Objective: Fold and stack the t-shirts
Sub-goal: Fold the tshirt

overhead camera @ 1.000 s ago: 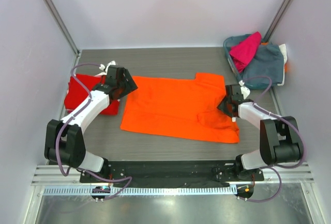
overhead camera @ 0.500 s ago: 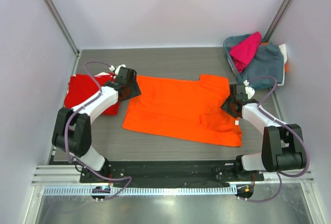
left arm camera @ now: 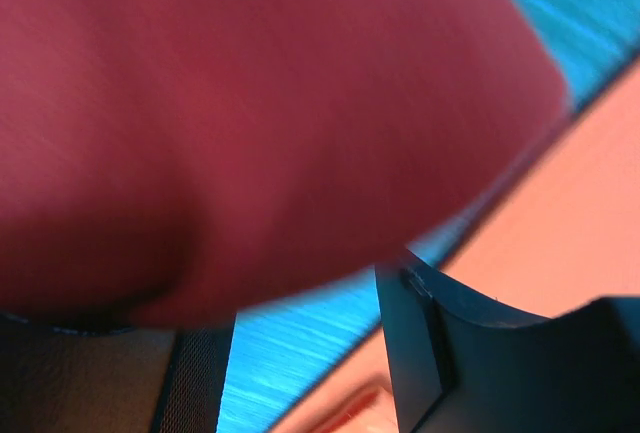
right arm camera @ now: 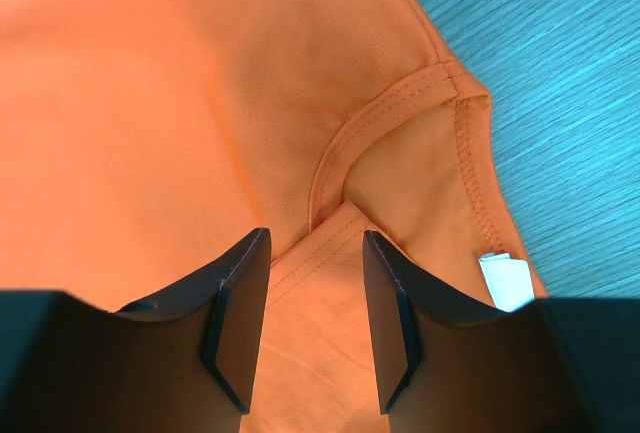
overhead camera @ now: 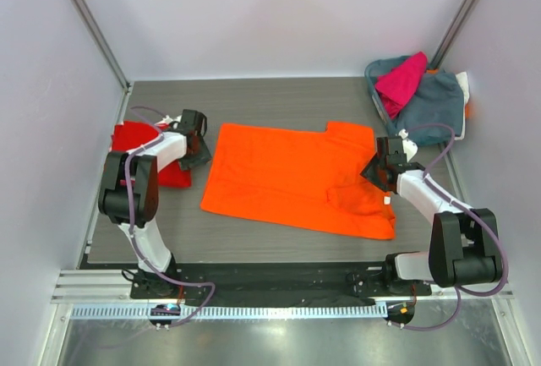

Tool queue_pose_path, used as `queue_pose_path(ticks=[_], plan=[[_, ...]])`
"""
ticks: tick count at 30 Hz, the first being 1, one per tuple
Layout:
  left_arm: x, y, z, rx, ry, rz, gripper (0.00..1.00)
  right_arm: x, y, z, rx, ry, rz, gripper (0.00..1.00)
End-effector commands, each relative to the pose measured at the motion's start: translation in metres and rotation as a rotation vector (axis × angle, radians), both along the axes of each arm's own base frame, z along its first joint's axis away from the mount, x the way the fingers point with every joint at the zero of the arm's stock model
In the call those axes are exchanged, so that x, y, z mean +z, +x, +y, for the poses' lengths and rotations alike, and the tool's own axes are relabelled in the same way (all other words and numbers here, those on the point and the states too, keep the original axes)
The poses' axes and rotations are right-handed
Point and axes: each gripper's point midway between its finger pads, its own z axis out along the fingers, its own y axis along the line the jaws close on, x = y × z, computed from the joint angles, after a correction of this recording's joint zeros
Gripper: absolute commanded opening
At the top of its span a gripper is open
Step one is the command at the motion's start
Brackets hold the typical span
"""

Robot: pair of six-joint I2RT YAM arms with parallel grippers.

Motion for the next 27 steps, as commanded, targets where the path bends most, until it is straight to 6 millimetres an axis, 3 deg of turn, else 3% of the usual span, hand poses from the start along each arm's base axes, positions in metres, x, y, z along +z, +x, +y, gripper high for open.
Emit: queue_pose_path(ticks=[1,10,13,15,18,20,23,25,26,27], plan=[[0.006,0.013,0.028,0.059,-0.005,-0.038,0.56,0.016,0.009,0.000,0.013,-0.009,-0.057,0.48],[0.017,0.017,0.066,0.171,-0.076,-0.102,0.58,0.019,0.011,-0.003,0.006,-0.025,-0.062,0.48],[0.025,0.023,0.046,0.137,-0.173,-0.158,0.58,0.025,0.019,-0.008,-0.006,-0.042,-0.073,0.49],[0.033,0.025,0.017,0.073,-0.242,-0.192,0.60,0.029,0.025,-0.010,-0.013,-0.041,-0.079,0.49],[0.058,0.030,-0.009,0.022,-0.283,-0.256,0.65,0.048,0.042,-0.011,-0.017,-0.040,-0.123,0.50],[0.078,0.039,-0.021,-0.005,-0.300,-0.307,0.67,0.062,0.057,-0.009,-0.002,-0.037,-0.153,0.51],[0.093,0.055,-0.033,-0.031,-0.315,-0.340,0.68,0.072,0.081,-0.006,0.022,-0.040,-0.167,0.51],[0.093,0.063,-0.041,-0.052,-0.342,-0.334,0.68,0.085,0.100,-0.005,0.034,-0.046,-0.191,0.51],[0.086,0.069,-0.044,-0.055,-0.350,-0.316,0.67,0.076,0.106,-0.005,0.038,-0.050,-0.166,0.51],[0.092,0.079,-0.047,-0.060,-0.359,-0.331,0.67,0.076,0.113,-0.005,0.043,-0.055,-0.163,0.51]])
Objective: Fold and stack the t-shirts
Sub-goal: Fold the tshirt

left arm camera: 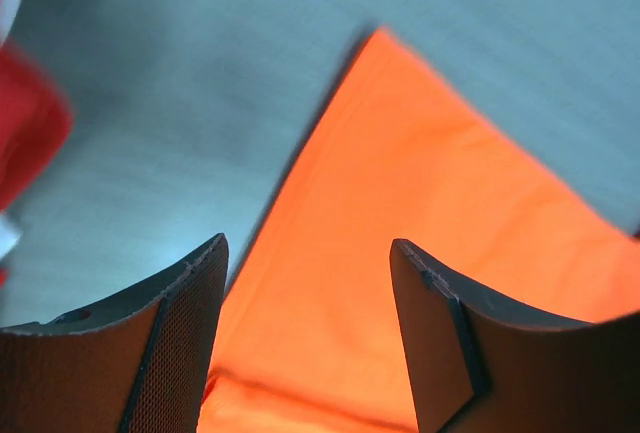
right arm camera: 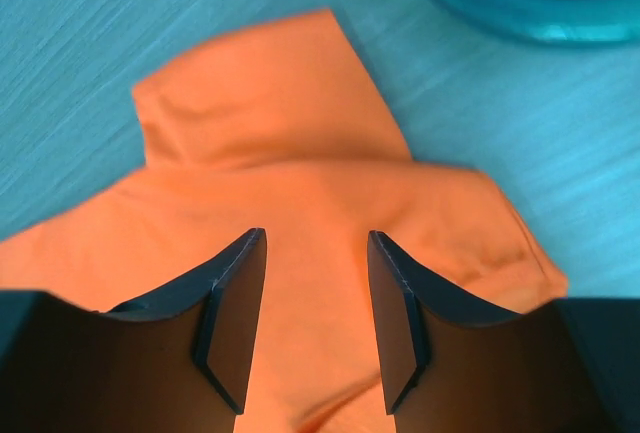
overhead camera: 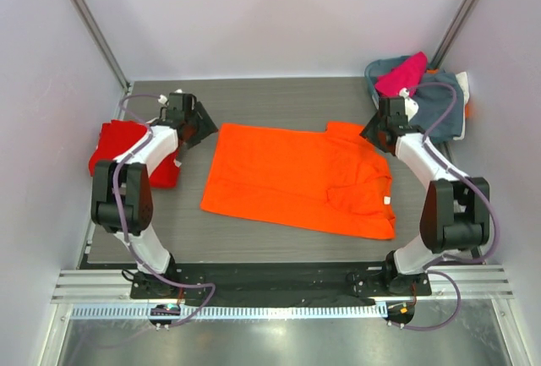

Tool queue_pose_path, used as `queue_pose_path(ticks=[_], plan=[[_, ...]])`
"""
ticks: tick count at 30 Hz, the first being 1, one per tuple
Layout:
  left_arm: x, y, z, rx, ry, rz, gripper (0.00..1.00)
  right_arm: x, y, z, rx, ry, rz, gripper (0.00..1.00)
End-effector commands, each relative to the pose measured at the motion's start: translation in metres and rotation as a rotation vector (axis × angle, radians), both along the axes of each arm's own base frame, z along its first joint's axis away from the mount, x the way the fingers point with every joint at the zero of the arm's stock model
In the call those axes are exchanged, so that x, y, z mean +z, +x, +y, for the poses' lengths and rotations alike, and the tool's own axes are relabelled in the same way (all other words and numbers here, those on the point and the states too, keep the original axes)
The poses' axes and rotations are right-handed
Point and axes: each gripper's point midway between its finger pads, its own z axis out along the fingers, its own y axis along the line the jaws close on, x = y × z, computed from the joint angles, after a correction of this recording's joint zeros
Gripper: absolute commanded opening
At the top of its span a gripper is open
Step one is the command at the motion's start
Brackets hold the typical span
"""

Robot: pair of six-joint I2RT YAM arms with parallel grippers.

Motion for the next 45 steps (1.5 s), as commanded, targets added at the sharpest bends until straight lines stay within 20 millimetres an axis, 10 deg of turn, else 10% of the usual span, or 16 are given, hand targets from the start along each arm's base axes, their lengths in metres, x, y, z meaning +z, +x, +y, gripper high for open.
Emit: queue_pose_path(ticks=[1,15,24,32,45], plan=[[0.019,0.040,-0.011,-0.017,-0.060,-0.079,0.67,0.018,0.037,-0.002,0.025,-0.036,-0.044,0.51],[-0.017,0.108,-0.030,-0.044,-0.104,-0.055,0.66,-0.038,0.109,-0.024,0.010,-0.204,0.093,0.55],[-0.039,0.125,-0.036,-0.057,-0.121,-0.032,0.65,-0.071,0.117,-0.027,0.013,-0.234,0.159,0.52],[-0.052,0.131,-0.042,-0.068,-0.142,-0.019,0.58,-0.077,0.126,-0.022,0.044,-0.223,0.160,0.10],[-0.064,0.116,-0.053,-0.100,-0.157,0.011,0.28,-0.074,0.128,-0.016,0.058,-0.186,0.147,0.01]])
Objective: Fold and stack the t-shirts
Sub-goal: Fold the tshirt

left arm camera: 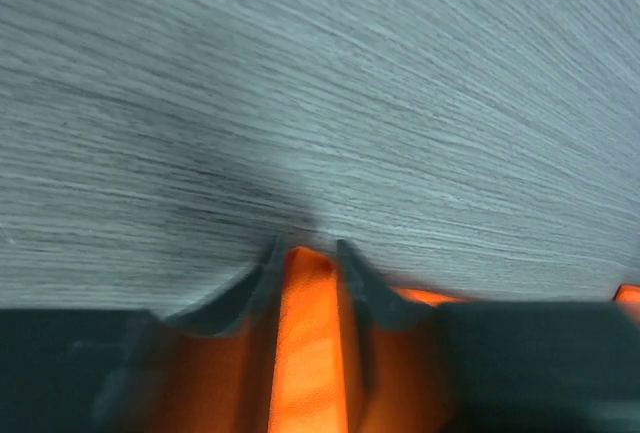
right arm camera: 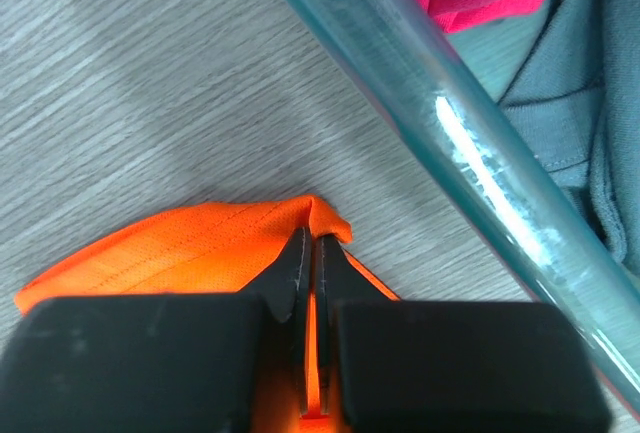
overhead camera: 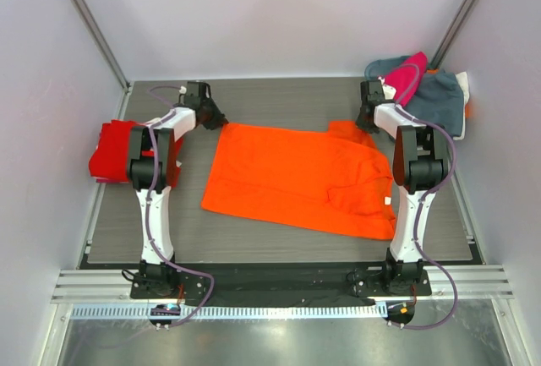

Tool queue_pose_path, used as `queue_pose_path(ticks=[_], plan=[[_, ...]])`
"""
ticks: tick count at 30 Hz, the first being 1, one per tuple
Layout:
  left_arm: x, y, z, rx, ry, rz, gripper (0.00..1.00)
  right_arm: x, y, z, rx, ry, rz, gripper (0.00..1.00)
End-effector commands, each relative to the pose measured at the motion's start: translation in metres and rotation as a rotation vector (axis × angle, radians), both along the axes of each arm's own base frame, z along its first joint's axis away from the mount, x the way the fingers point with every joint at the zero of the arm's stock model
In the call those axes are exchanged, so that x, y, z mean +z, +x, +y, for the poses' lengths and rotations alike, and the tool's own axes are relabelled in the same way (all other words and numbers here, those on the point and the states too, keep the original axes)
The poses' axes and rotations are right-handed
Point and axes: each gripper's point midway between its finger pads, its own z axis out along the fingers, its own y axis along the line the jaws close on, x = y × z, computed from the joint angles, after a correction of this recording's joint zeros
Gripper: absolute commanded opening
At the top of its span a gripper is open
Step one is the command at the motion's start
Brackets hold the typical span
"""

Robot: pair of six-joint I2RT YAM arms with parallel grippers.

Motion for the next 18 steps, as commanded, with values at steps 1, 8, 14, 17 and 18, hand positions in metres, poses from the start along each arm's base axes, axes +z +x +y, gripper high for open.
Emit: queue_pose_path(ticks=[1,8,14,17,18], plan=[[-0.006,-0.006,-0.007,-0.031,-0.004,0.011,0.15,0.014,0.011,0.005,0.012,0.031,-0.038,0.01],[0.017,0.003,0.006,0.012,0.042,-0.075,0.00,0.038,0.015,0.016,0.051,0.054,-0.084,0.01],[0.034,-0.015,0.031,0.069,0.056,-0.119,0.00,0.059,0.014,0.031,0.094,0.082,-0.122,0.01],[0.044,-0.025,0.036,0.074,0.065,-0.135,0.00,0.075,0.013,0.036,0.105,0.087,-0.149,0.01],[0.053,-0.027,0.038,0.077,0.066,-0.152,0.00,0.083,0.012,0.037,0.104,0.093,-0.163,0.01]])
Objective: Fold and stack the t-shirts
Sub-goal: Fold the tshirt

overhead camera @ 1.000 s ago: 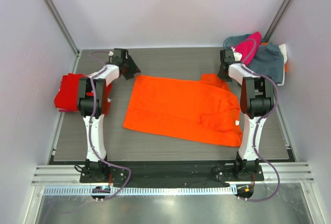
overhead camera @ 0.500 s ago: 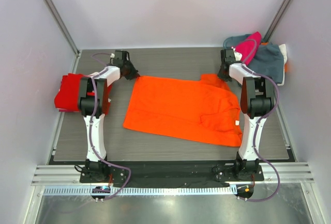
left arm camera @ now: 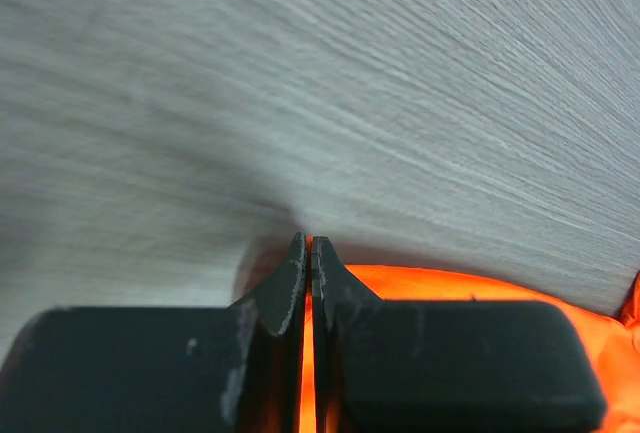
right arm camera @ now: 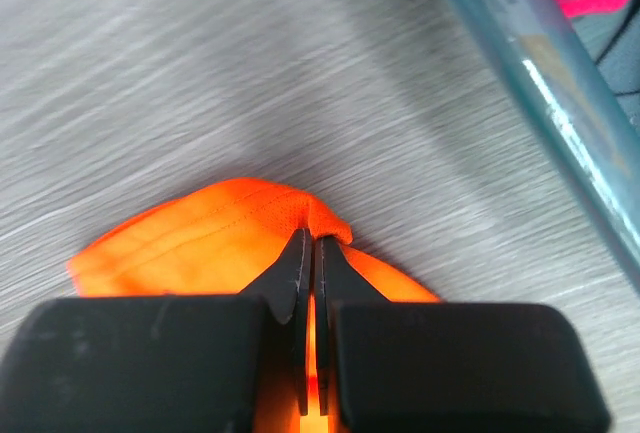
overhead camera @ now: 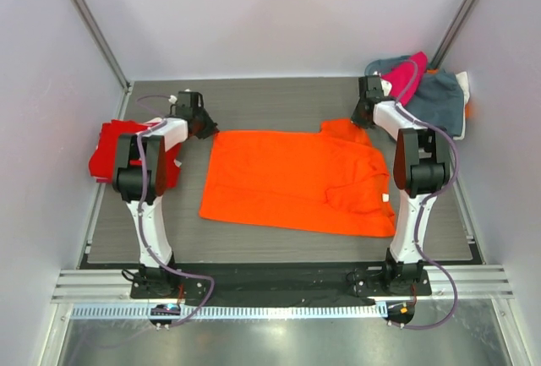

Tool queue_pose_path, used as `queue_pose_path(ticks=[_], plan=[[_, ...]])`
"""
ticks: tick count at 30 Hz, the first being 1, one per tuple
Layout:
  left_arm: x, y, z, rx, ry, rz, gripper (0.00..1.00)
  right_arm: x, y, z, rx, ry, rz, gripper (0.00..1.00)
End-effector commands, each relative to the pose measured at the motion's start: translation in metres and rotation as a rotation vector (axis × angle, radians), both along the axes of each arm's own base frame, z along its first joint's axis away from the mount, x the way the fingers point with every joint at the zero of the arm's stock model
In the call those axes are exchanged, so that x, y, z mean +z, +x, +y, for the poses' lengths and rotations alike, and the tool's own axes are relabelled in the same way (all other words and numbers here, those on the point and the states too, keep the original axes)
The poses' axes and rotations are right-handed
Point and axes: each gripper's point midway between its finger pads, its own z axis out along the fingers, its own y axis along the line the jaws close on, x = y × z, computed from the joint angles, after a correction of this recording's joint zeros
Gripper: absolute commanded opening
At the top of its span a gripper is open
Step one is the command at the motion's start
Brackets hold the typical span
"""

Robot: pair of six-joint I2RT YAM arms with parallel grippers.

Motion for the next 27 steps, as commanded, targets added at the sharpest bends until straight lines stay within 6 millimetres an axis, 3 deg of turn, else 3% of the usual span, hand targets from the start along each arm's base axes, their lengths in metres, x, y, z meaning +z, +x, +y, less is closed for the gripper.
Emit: queue_pose_path(ticks=[1,11,15,16,17,19,20,23,26,27], plan=[[0.051,0.008,0.013,0.021,0.031,-0.141,0.00,0.068,0.008,0.010,0.027,0.025,-0.140,0.01],[0.061,-0.019,0.018,0.027,0.042,-0.166,0.00,0.108,-0.015,0.019,0.060,0.064,-0.197,0.01],[0.062,-0.031,0.020,0.031,0.042,-0.175,0.00,0.107,-0.034,0.018,0.064,0.074,-0.183,0.01],[0.055,-0.040,0.021,0.030,0.044,-0.155,0.00,0.107,-0.038,0.019,0.067,0.075,-0.181,0.01],[0.066,-0.038,0.020,0.028,0.038,-0.202,0.00,0.106,-0.045,0.019,0.070,0.083,-0.176,0.01],[0.063,-0.047,0.021,0.026,0.038,-0.207,0.00,0.104,-0.052,0.020,0.076,0.091,-0.169,0.01],[0.074,-0.047,0.021,0.029,0.035,-0.243,0.00,0.103,-0.059,0.021,0.080,0.098,-0.164,0.01],[0.070,-0.060,0.023,0.029,0.036,-0.253,0.00,0.095,-0.073,0.022,0.085,0.106,-0.144,0.01],[0.074,-0.069,0.026,0.036,0.043,-0.265,0.00,0.096,-0.089,0.023,0.097,0.115,-0.144,0.01],[0.078,-0.072,0.026,0.036,0.045,-0.274,0.00,0.104,-0.093,0.023,0.097,0.120,-0.165,0.01]])
